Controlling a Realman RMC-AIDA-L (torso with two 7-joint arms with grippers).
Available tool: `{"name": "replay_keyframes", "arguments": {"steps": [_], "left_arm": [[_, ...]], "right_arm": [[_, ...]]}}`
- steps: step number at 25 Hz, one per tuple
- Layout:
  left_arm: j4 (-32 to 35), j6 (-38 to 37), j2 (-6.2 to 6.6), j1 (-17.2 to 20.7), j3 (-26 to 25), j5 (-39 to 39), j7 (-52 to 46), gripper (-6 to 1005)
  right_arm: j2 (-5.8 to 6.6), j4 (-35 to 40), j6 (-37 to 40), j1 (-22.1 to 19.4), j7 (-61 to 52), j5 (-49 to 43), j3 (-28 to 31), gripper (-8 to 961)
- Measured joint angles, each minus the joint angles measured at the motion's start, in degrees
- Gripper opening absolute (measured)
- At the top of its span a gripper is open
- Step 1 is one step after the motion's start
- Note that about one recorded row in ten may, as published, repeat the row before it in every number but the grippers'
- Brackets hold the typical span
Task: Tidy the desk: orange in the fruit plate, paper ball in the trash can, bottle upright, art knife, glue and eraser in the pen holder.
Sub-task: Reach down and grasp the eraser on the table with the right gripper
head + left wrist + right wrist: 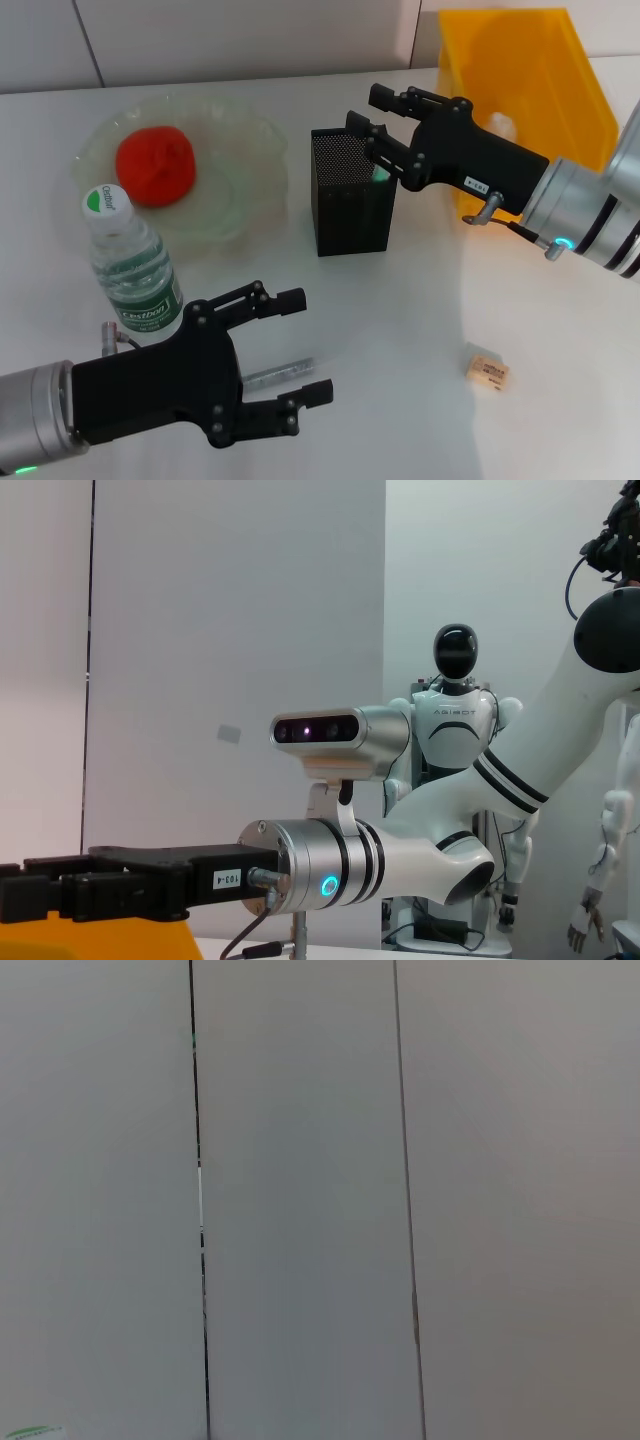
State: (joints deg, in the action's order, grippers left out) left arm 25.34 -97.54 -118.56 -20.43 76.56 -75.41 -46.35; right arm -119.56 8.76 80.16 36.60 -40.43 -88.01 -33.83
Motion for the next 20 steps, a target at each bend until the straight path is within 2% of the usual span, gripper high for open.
{"name": "replay_keyframes", "arguments": {"steps": [6,7,8,9,10,12,16,17,18,20], "left_arm": [[0.0,-0.3,0.00,0.5,0.0,0.2,0.2,823],[0.0,-0.5,0.00,0.6,0.0,0.2,0.2,823],[0.0,-0.5,0.00,0.6,0.0,0.2,0.2,823],[0.0,-0.5,0.00,0.6,0.0,0.2,0.2,823],[0.0,-0.5,0.00,0.6,0.0,0.2,0.2,822],[0.0,-0.7,0.04,0.7,-0.1,0.2,0.3,822],[0.0,-0.2,0.09,1.0,-0.1,0.2,0.3,822],[0.0,0.0,0.12,1.1,-0.1,0.2,0.4,822],[0.0,0.2,0.14,1.2,-0.1,0.1,0.4,822],[-0.1,0.5,0.17,1.3,-0.1,0.0,0.4,822]], "right_arm": [[0.12,2.5,6.3,-2.6,-3.6,1.2,1.4,470],[0.18,6.5,9.6,-4.5,-9.4,2.0,1.4,504],[0.18,6.5,9.6,-4.5,-9.4,2.0,1.4,538],[0.21,12.5,12.3,-6.6,-17.5,2.0,1.1,572],[0.21,12.5,12.3,-6.6,-17.5,2.0,1.1,606],[0.18,19.4,14.8,-8.8,-26.2,1.6,0.7,674],[0.45,39.9,16.4,-13.4,-48.4,-2.6,-2.9,758],[0.54,51.6,17.4,-14.4,-59.6,-9.0,-3.8,779],[0.54,51.6,17.4,-14.4,-59.6,-9.0,-3.8,779],[0.55,62.8,20.3,-14.0,-70.0,-18.2,-3.8,778]]}}
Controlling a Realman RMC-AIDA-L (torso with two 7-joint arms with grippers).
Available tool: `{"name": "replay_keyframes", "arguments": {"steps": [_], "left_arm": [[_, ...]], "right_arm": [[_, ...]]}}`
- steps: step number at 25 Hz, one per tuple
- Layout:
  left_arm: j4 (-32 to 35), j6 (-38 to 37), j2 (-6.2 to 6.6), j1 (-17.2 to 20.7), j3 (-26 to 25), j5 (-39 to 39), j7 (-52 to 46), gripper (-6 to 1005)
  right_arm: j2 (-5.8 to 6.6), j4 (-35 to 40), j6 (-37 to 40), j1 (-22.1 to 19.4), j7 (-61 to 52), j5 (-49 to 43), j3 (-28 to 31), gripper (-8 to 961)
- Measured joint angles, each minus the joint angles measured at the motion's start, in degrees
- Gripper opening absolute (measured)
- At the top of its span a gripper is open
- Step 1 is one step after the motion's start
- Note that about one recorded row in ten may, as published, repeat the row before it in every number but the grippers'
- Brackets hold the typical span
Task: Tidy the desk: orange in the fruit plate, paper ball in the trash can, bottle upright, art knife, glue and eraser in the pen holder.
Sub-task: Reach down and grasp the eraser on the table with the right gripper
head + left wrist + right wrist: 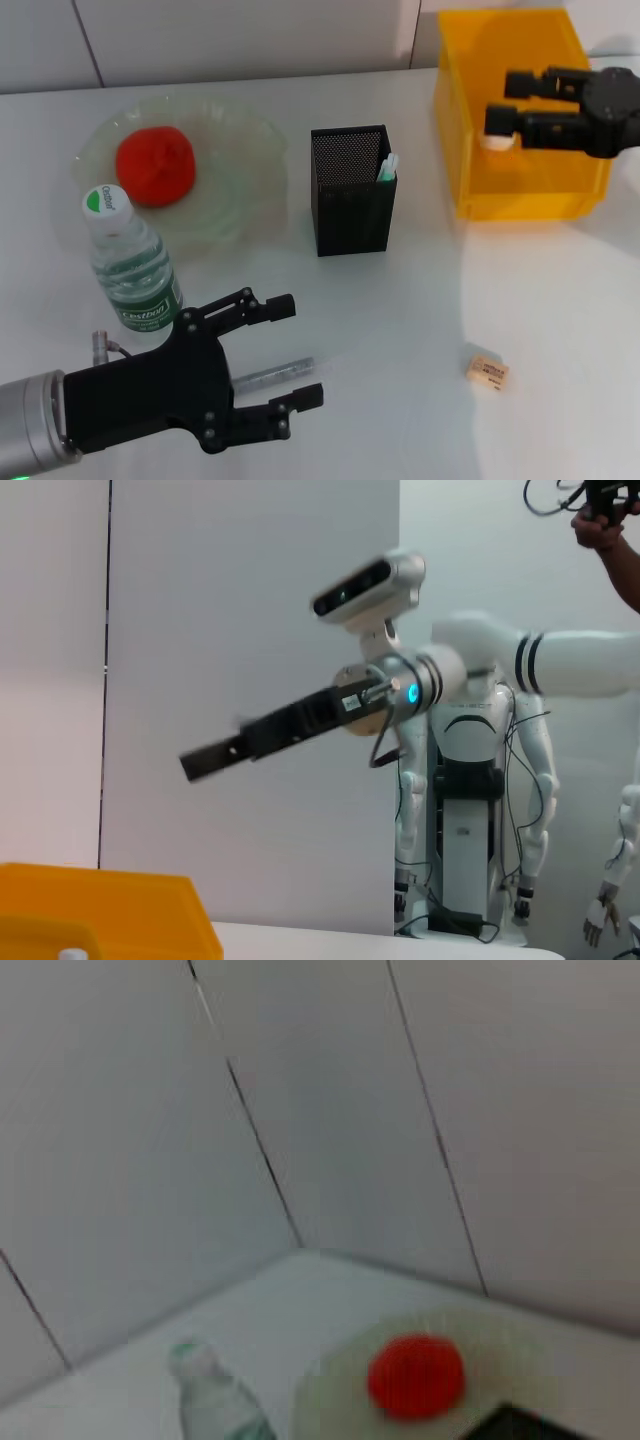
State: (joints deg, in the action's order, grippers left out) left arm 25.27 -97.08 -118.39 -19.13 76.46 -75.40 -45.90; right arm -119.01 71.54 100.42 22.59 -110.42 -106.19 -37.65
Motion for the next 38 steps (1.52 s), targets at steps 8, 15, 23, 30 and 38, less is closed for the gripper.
{"name": "replay_keyframes", "arguments": {"steps": [8,15,23,30,38], "left_arm": [[0.0,1.6,0.18,0.6,-0.2,-0.1,0.0,821],[0.0,2.3,0.19,1.0,-0.4,-0.2,0.0,821],[0.0,2.5,0.41,1.6,-0.5,-0.2,0.0,820],[0.1,2.5,0.62,2.2,-1.3,-0.2,0.0,820],[0.1,2.5,0.62,2.2,-1.3,-0.2,0.0,819]], "right_arm": [[0.70,22.9,19.6,8.6,-24.9,-27.1,-5.5,777],[-0.01,24.4,23.0,12.1,-33.5,-42.1,-22.8,776],[-0.21,20.4,19.2,12.3,-36.9,-43.3,-31.5,774],[-0.44,17.5,14.3,11.5,-36.6,-45.0,-39.8,770],[-0.59,15.0,10.3,10.7,-34.1,-46.4,-45.3,766]]}}
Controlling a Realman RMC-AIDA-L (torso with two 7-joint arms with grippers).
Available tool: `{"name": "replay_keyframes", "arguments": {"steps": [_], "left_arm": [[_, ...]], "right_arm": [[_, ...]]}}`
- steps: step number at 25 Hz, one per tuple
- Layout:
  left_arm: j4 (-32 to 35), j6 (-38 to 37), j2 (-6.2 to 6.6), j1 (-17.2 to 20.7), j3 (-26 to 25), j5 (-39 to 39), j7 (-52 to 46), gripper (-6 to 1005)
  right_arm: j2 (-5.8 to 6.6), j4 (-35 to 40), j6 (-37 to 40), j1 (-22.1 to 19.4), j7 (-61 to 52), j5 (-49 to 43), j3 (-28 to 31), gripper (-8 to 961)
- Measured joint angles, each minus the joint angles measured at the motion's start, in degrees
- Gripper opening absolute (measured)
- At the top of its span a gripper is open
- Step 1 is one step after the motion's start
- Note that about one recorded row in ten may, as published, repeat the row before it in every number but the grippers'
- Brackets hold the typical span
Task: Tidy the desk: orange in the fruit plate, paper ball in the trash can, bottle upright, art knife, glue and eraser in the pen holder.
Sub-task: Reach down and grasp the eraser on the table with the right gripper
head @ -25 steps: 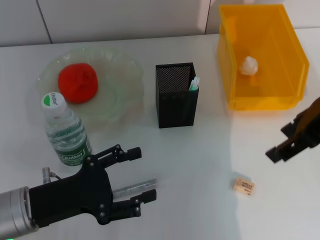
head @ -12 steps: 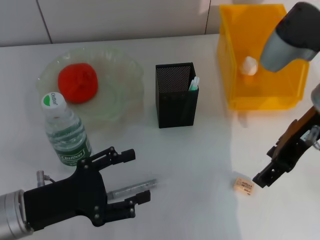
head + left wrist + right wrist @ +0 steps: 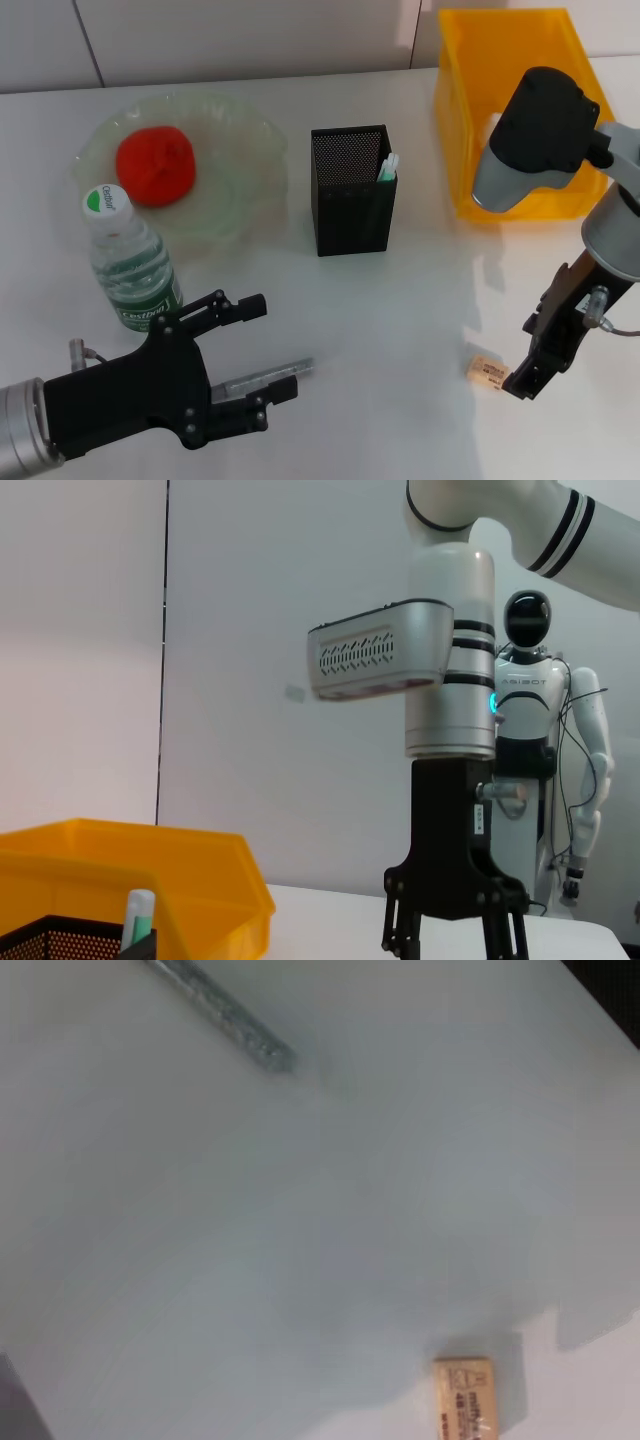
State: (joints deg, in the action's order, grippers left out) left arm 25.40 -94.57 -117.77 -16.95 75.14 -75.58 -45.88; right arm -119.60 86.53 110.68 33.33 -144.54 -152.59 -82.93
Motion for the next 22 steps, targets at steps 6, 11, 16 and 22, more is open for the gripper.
{"name": "replay_keyframes", "arguments": {"steps": [6,11,16,22], "left_arm": [[0.0,-0.1,-0.07,0.0,0.0,0.0,0.0,819],[0.0,-0.3,-0.09,0.0,0.0,0.0,0.0,819],[0.0,-0.5,-0.09,0.1,0.0,0.0,0.0,818],[-0.1,-0.5,-0.09,0.1,0.2,0.0,0.0,818]], "right_arm": [[-0.02,-4.3,-4.5,-0.1,-0.6,0.1,-2.9,763],[-0.11,-5.0,-7.2,-0.6,-2.0,0.5,-6.1,761],[-0.12,-5.9,-9.7,-0.9,-2.2,0.5,-6.4,758],[-0.11,-6.6,-12.6,-2.1,-0.7,0.6,-7.0,643]]}}
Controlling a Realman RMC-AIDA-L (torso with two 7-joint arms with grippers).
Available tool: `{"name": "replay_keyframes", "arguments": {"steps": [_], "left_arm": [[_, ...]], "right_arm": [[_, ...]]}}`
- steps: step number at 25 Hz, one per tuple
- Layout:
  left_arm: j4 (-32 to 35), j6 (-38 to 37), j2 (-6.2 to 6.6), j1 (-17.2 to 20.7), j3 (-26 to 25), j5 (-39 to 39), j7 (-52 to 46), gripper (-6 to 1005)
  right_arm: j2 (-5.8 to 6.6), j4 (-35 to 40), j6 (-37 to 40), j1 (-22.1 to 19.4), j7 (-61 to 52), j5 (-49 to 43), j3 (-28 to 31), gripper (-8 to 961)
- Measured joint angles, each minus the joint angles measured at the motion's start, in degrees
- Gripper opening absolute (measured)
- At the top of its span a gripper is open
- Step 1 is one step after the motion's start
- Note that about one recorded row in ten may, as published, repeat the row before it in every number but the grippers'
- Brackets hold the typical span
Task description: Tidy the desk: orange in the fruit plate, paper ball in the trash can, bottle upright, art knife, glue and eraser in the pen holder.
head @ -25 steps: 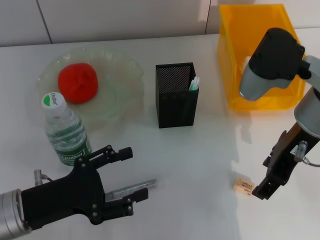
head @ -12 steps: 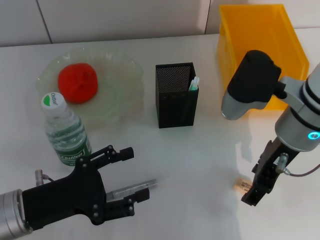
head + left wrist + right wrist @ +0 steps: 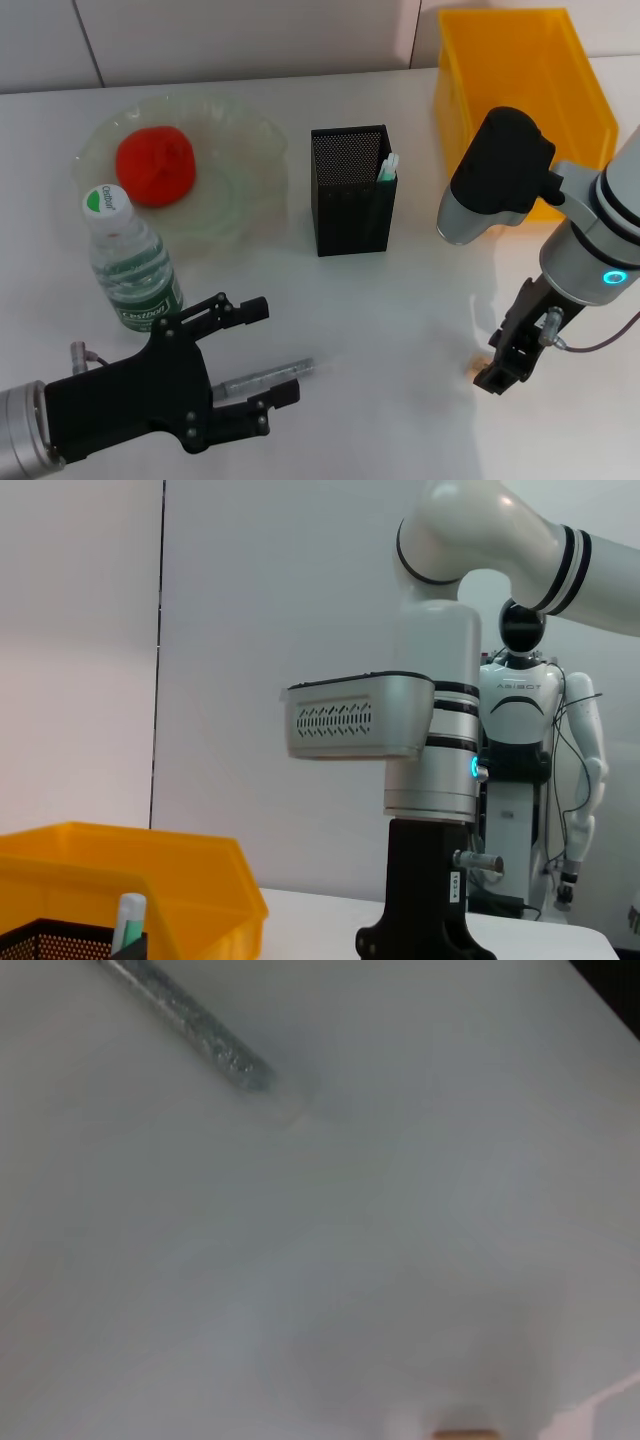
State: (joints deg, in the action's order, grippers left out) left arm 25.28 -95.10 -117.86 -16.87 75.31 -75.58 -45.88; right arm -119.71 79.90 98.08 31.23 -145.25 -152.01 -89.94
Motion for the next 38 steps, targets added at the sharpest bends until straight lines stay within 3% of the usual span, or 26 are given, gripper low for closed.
{"name": "replay_keyframes", "arguments": {"steps": [7,26,32,38], "left_arm": [[0.1,-0.2,-0.04,0.0,0.2,0.0,0.0,817],[0.2,-0.3,-0.09,0.0,0.3,0.0,0.0,816],[0.1,-0.3,-0.08,-0.1,0.3,0.0,0.0,816],[0.0,-0.3,-0.14,-0.1,0.4,-0.1,0.0,815]], "right_arm": [[-0.01,-0.7,-1.8,-0.8,0.4,0.2,-0.3,522],[-0.08,-2.3,-3.4,-0.8,0.6,0.6,-2.3,504],[0.07,-2.9,-3.5,-0.5,0.9,0.4,-2.2,341],[0.17,-4.2,-3.8,-0.2,1.0,0.6,-2.2,252]]}}
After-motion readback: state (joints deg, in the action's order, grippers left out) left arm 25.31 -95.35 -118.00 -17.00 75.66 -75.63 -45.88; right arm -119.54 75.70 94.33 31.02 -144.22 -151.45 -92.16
